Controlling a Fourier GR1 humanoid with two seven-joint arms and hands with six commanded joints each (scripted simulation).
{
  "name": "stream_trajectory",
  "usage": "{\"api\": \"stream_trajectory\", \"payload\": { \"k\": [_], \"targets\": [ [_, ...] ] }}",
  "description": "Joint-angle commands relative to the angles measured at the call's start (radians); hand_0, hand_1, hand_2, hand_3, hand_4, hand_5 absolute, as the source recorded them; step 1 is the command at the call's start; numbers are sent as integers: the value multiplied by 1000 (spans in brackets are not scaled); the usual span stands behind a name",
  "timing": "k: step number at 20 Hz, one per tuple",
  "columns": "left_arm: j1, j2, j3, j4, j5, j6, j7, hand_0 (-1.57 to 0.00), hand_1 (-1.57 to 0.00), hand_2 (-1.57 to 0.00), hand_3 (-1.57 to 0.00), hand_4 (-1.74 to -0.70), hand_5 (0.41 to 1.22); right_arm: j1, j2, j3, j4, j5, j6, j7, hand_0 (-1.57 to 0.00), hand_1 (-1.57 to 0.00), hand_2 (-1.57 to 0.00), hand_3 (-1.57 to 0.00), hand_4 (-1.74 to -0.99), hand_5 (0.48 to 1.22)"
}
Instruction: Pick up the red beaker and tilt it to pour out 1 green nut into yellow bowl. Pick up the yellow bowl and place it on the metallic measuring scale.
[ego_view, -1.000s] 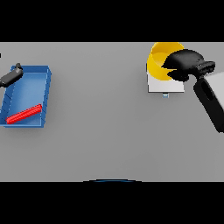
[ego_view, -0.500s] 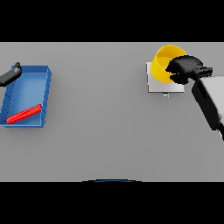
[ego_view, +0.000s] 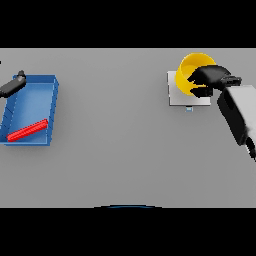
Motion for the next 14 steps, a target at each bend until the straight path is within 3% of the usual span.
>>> {"api": "stream_trajectory", "payload": {
  "k": [1, 3, 6, 10, 14],
  "targets": [
    [9, -2, -3, -8, 2, 3, -3, 1, 1, 1, 1, -815, 744, 5, 4, 3, 5, -1, -1, -15, -975, -866, -954, -762, -1504, 983],
    [-4, -17, -10, 7, -6, -1, -8, 1, 1, 1, 1, -809, 742, -5, 12, 4, 30, 3, 1, -25, -624, -554, -694, -670, -1444, 887],
    [-12, -25, -10, 30, -9, -7, -14, 1, 1, 1, 1, -809, 739, -21, 7, 2, 38, 0, 17, -41, -319, -283, -449, -572, -1397, 799],
    [-13, -18, -8, 27, -12, -6, -20, 1, 1, 1, 1, -809, 736, -31, 13, 24, 70, 22, 18, -82, -130, -115, -244, -442, -1346, 746],
    [-21, -24, -2, 25, 0, -10, -11, 1, 1, 1, 1, -821, 734, -40, 25, 34, 98, 37, 18, -79, -53, -47, -115, -348, -1308, 733]
  ]
}}
